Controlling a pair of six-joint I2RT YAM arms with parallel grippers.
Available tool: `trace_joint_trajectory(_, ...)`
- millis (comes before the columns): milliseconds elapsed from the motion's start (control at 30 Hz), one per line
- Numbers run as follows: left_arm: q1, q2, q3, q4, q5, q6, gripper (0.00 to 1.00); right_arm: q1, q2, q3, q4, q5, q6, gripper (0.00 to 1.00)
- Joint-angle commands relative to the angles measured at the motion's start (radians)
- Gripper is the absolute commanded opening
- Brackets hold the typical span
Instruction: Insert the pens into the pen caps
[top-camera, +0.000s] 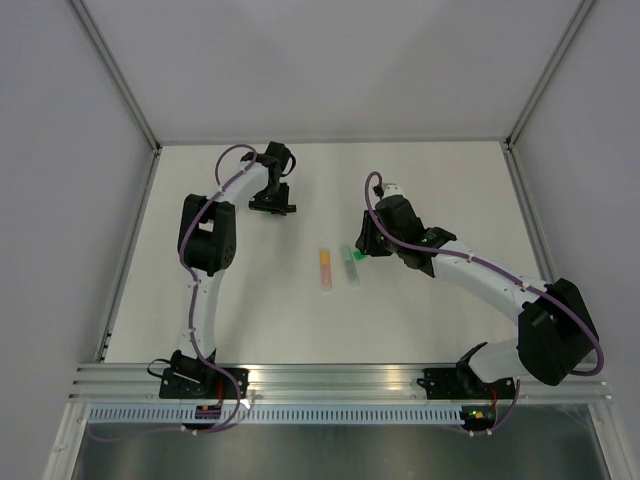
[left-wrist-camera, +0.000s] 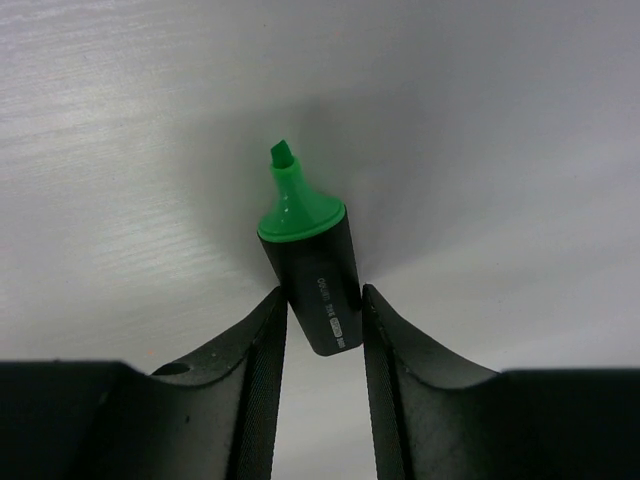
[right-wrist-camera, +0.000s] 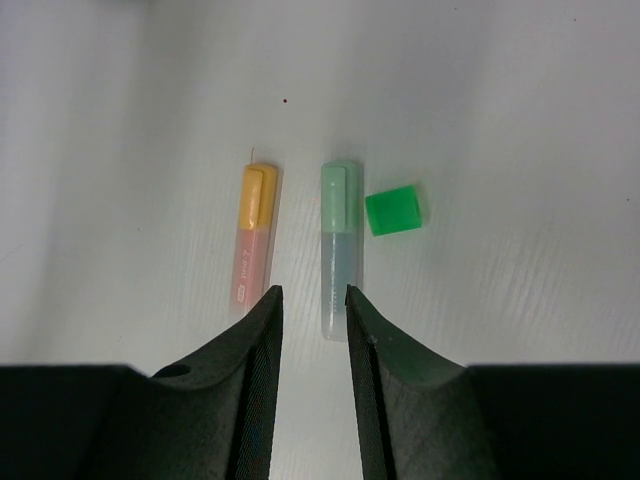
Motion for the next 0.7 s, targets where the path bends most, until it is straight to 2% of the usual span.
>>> trace_joint_trajectory(0,0.001,0.023,0.0,-0.059,0.041,-0.046,0.4,0.001,-0.032,-0.002,0.024,-0.013,-0.008,0.37)
trace_joint_trajectory(267,0.004,-0.008,-0.013,-0.117,0.015,0.037,0.32,0.001,-0.027,-0.002,0.026,-0.015,-0.008,0.37)
trace_joint_trajectory(300,0.004,-0.017,-0.029,-0.123,0.007,0.044,0.3,0.001,-0.026,-0.002,0.024,-0.016,-0.01,0.37)
trace_joint_trajectory(333,0.004,-0.029,-0.071,-0.108,0.002,0.061,0.23,0.001,-0.026,-0.002,0.024,-0.019,-0.008,0.37)
trace_joint_trajectory(400,0.004,-0.063,-0.116,-0.09,-0.007,0.121,0.19,0.001,-0.026,-0.003,0.027,-0.027,-0.01,0.38)
trace_joint_trajectory(433,0.004,-0.072,-0.157,-0.087,-0.01,0.139,0.12,0.001,-0.026,-0.003,0.027,-0.03,-0.007,0.37)
trace_joint_trajectory(533,0.003,-0.101,-0.238,-0.083,-0.01,0.247,0.02,0.001,-0.033,-0.005,0.035,-0.044,-0.008,0.37)
trace_joint_trajectory(633,0.001,-0.135,-0.332,-0.018,0.017,0.4,0.02,0.001,-0.038,-0.009,0.035,-0.047,-0.01,0.38)
trace_joint_trajectory(667,0.0,-0.149,-0.363,0.055,0.049,0.498,0.02,0.001,-0.038,-0.011,0.038,-0.052,-0.011,0.37)
